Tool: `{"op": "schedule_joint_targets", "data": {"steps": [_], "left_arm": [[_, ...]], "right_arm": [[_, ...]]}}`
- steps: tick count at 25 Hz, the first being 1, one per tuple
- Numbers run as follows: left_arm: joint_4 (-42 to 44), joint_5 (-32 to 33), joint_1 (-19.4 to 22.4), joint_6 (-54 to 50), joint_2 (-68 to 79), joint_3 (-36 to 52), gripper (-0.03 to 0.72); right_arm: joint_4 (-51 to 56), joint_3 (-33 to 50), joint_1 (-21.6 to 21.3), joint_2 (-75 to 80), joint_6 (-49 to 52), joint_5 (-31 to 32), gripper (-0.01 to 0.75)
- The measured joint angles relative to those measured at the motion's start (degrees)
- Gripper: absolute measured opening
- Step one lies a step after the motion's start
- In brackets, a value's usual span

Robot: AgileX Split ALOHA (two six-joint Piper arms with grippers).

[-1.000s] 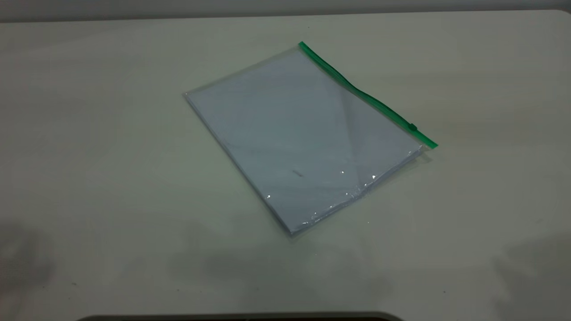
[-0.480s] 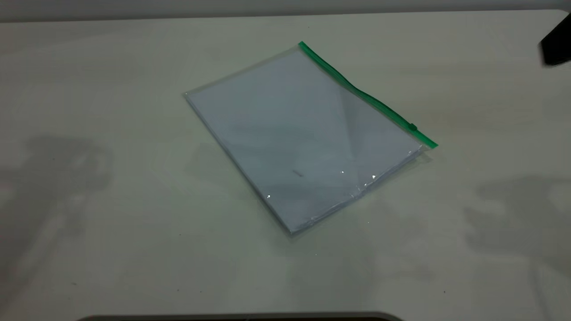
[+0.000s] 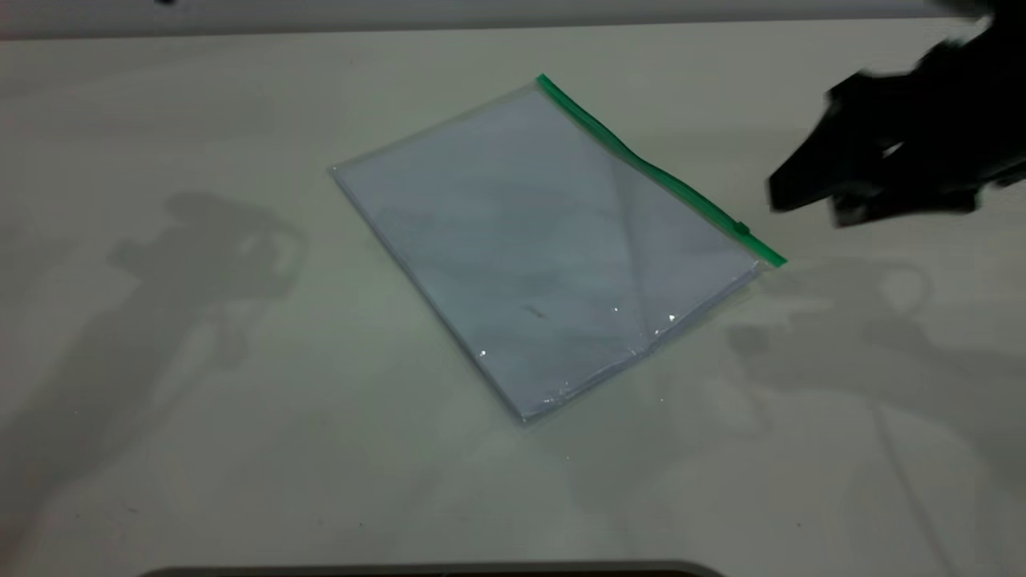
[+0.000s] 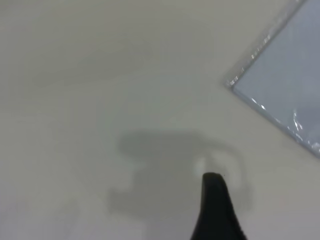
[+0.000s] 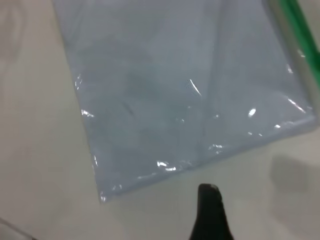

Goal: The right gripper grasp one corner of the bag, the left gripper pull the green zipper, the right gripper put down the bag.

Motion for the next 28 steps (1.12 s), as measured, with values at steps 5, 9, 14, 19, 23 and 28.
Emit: {"op": "schedule_joint_targets", "data": {"steps": [5, 9, 14, 19, 23, 28], "left_arm": [[0.00, -0.06, -0.09, 0.06, 1.21, 0.00, 0.578], [-0.05, -0.06, -0.09, 0.01, 1.32, -0.06, 0.578], [-0.06, -0.23, -0.09, -0.19, 1.38, -0.06, 0.578], [-0.24, -0.42, -0.13, -0.19, 1.45, -0.06, 0.578], [-0.29, -0.42, -0.13, -0.19, 1.45, -0.06, 0.578], [-0.29, -0.47, -0.13, -0.14, 1.45, -0.06, 0.578]], "right_arm": [[8.03, -3.59, -0.19, 9.27, -6.70, 1.83, 0.591], [8.99, -6.11, -3.52, 14.95, -8.33, 6.54, 0.591], [10.71, -7.62, -9.42, 20.68, -12.07, 12.59, 0.591], [12.02, -8.31, -10.21, 24.69, -15.49, 14.72, 0.591], [12.13, -10.49, -9.26, 27.73, -15.71, 17.79, 0.591], [12.13, -13.13, -8.39, 30.96, -15.91, 20.17, 0.591]]}}
